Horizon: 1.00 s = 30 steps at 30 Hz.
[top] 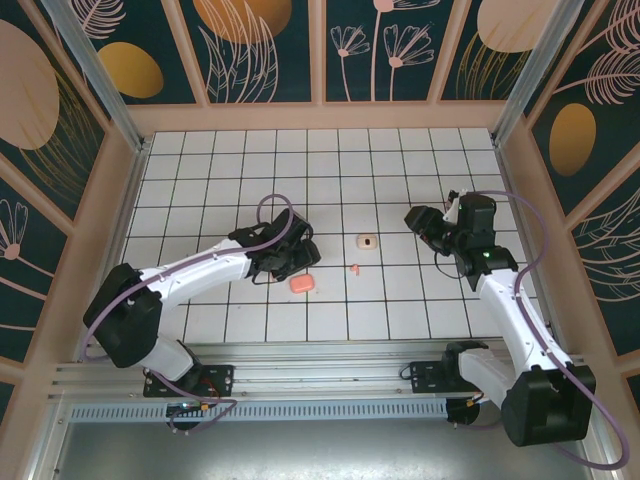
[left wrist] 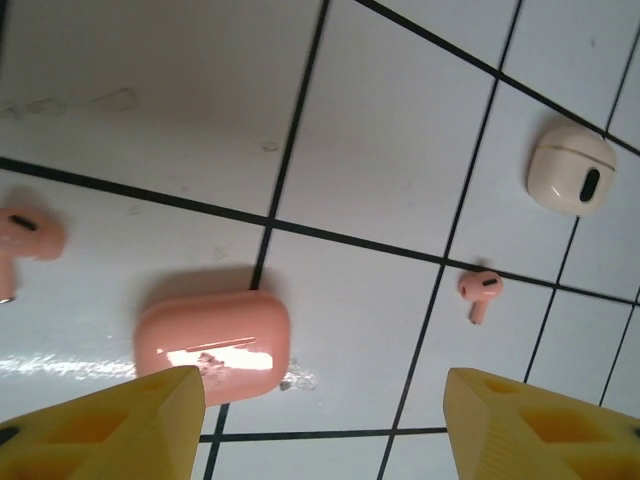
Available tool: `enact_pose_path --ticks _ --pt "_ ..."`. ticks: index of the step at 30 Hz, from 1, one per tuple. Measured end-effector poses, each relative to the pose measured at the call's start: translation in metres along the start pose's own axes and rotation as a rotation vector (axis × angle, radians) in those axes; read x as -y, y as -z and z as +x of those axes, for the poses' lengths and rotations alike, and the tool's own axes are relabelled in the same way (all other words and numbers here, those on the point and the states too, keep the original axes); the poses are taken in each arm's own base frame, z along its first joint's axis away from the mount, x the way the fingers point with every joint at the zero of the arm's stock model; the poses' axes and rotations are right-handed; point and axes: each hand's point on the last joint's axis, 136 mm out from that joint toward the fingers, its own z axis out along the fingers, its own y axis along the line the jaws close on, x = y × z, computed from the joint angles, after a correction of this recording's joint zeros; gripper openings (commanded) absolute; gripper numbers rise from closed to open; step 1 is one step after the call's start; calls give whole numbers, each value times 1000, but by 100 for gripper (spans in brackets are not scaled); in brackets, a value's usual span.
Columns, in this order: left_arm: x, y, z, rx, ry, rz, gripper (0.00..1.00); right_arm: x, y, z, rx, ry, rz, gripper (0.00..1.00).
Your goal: Insert the wireless bluetooth earbuds into the charging case
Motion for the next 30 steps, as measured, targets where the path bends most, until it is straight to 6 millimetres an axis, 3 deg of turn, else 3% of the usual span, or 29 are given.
enact_pose_path --ticks 4,13,23,30 --pt "-13 -4 1 -3 46 -67 66 -1 -1 -1 1 2 -6 50" --pt "-42 -35 16 -81 82 -253 71 -2 -1 -2 6 2 -11 50" --pt "-37 -43 21 -126 83 -257 78 1 -2 1 -1 -11 -4 50" --pt "-35 -49 23 -146 69 -262 78 4 -2 4 -4 -19 -1 50"
